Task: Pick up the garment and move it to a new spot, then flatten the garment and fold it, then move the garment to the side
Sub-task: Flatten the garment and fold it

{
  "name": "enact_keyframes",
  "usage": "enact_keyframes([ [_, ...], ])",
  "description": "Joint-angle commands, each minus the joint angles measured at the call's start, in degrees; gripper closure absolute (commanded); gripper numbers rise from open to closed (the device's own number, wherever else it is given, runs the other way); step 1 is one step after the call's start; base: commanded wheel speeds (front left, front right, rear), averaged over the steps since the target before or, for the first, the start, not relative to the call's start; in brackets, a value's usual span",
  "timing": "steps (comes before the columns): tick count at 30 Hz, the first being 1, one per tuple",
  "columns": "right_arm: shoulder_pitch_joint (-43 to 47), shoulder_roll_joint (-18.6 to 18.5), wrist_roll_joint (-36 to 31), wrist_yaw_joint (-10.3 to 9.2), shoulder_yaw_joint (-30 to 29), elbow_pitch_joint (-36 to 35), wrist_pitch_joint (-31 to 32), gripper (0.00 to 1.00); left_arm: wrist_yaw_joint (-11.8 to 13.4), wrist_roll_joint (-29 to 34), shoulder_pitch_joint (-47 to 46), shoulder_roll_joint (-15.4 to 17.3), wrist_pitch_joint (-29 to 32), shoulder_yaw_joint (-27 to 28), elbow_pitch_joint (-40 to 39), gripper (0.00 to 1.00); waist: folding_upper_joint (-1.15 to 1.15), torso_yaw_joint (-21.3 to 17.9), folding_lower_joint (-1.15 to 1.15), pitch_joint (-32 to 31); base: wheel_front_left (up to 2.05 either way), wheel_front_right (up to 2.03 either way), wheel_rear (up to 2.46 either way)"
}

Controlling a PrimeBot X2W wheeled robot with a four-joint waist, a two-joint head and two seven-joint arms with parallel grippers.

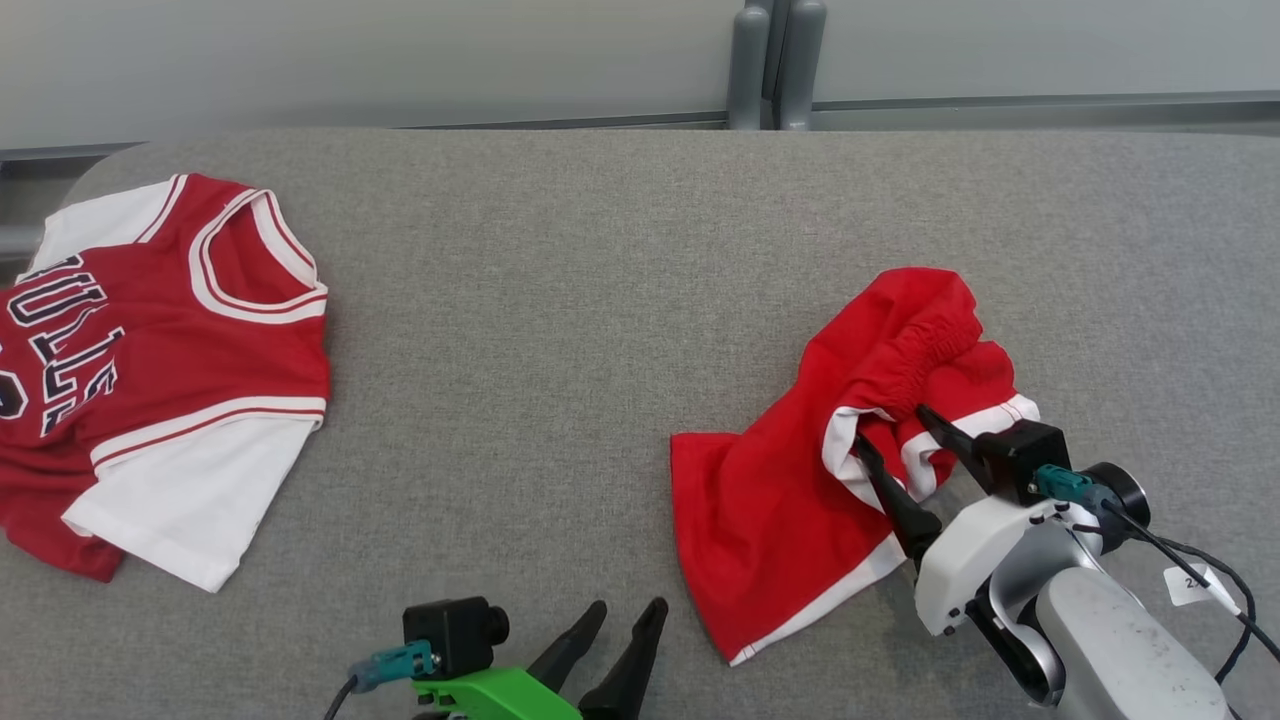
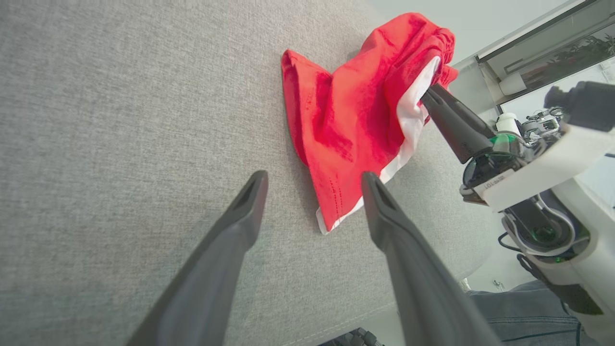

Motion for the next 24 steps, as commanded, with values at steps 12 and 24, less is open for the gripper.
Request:
enact_keyframes([
  [12, -2.61, -0.97, 2.27, 0.01, 2.84, 1.42, -0.79, 0.12, 0.73, -0.31, -2.03, -0.12, -1.38, -1.57, 0.81, 0.0, 0.69, -0.72, 0.0, 0.79, 0.0, 0.0, 0.0],
  [24, -4.73, -3.07, 3.08, 0.01, 4.92, 3.79, -3.38, 1.0, -0.23, -4.75, -3.66, -0.14, 0.16, -4.02, 2.99, 0.0, 0.69, -0.17, 0.0, 0.88, 0.0, 0.0, 0.0],
])
